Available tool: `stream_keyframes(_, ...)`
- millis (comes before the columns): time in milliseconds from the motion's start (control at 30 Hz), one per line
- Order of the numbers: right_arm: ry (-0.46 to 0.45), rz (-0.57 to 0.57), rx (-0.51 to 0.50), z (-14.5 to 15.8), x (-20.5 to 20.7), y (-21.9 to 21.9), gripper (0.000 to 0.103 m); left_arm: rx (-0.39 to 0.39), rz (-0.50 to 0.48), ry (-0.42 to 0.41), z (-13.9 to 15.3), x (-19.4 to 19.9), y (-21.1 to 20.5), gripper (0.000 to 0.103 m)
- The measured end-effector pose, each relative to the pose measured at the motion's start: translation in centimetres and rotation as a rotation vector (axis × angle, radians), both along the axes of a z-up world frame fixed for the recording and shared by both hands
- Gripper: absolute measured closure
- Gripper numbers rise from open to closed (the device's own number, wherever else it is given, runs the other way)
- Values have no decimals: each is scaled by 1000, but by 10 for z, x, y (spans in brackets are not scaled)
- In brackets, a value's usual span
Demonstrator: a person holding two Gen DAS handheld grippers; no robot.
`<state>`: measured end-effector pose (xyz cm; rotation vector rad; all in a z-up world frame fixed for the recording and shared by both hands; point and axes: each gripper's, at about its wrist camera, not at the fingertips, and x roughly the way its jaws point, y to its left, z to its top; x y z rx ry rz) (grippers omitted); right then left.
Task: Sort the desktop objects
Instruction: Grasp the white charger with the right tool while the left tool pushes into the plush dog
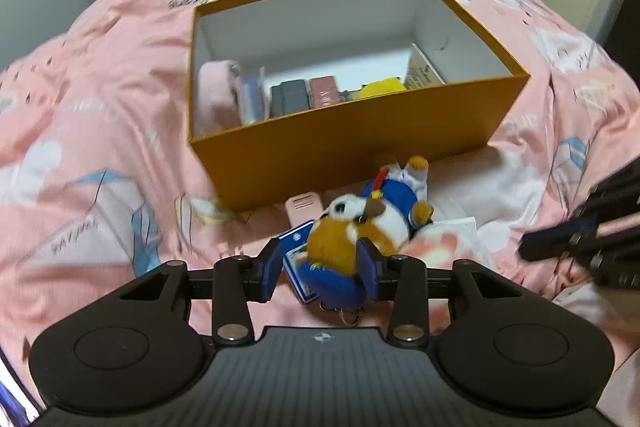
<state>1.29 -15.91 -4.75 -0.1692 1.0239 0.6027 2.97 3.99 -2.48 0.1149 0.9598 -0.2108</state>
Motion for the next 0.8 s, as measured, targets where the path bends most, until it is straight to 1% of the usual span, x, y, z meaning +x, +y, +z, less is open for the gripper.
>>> stream_keyframes(33, -3, -10, -7, -1, 0, -5, 95, 13, -14, -5, 0, 0, -3, 56)
stream_keyframes(100, -11, -35, -21, -3, 3, -11, 95, 26, -52, -15, -1, 2, -7, 53)
stream_keyframes(133, -18, -37, -27, -4, 4, -13, 95, 20, -77, -6, -2, 4, -8, 52)
stream_keyframes(200, -28, -20, -29, -6, 8, -10, 93, 6, -106, 39, -9, 10, -10, 50)
stream_keyframes(233, -30, -9, -28, -8, 11, -8, 87, 8, -106, 57, -13, 13, -11, 49)
stream_keyframes(267, -34, 9, -32, -10, 14, -5, 76, 7, -105, 69, -16, 14, -12, 49)
stream_keyframes(333, -65, 79, -78, -15, 19, 5, 68, -2, -101, 93, -19, 12, -12, 49)
stream_keyframes(400, -117, 173, -174, -23, 19, 19, 68, -35, -97, 131, -22, 11, -8, 55)
stream_keyframes(467, -168, 282, -265, -31, 19, 32, 68, -64, -82, 164, -24, 11, -1, 55)
stream_keyframes(533, -201, 397, -326, -37, 20, 40, 68, -93, -69, 181, -26, 11, 3, 56)
stream_keyframes(600, -220, 511, -369, -43, 20, 47, 68, -108, -66, 190, -27, 10, 4, 56)
stream_keyframes(667, -232, 607, -396, -48, 21, 53, 68, -104, -74, 191, -27, 10, 2, 56)
stream_keyframes(733, -242, 662, -427, -54, 23, 59, 68, -94, -73, 190, -28, 11, 1, 56)
stream_keyframes(800, -239, 686, -448, -61, 29, 65, 68, -101, -61, 188, -26, 11, 3, 56)
